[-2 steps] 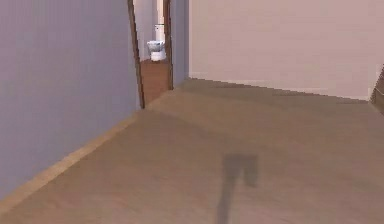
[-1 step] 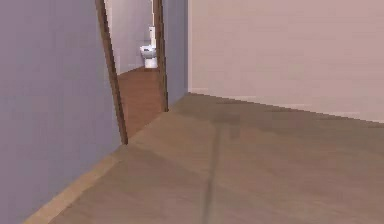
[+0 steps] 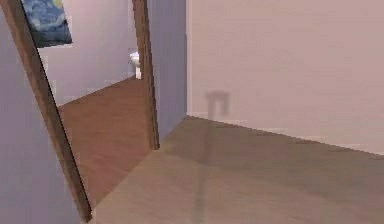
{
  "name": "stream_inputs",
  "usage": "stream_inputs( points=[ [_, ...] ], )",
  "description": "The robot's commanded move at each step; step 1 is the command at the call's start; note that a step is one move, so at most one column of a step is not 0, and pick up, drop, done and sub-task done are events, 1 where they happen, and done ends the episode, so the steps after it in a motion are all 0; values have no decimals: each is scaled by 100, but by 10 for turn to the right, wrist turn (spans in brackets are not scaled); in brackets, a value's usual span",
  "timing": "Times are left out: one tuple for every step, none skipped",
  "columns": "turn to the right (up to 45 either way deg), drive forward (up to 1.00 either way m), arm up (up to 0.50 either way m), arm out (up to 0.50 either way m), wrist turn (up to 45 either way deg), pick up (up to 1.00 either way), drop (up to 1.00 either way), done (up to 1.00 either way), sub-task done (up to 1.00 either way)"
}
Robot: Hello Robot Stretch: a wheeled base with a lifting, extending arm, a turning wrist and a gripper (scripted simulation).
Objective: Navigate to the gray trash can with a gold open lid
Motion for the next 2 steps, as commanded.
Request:
stream_inputs(
  points=[
    [0, 100, 0, 0, 0, 0, 0, 0, 0],
    [0, 30, 0, 0, 0, 0, 0, 0, 0]
  ],
)
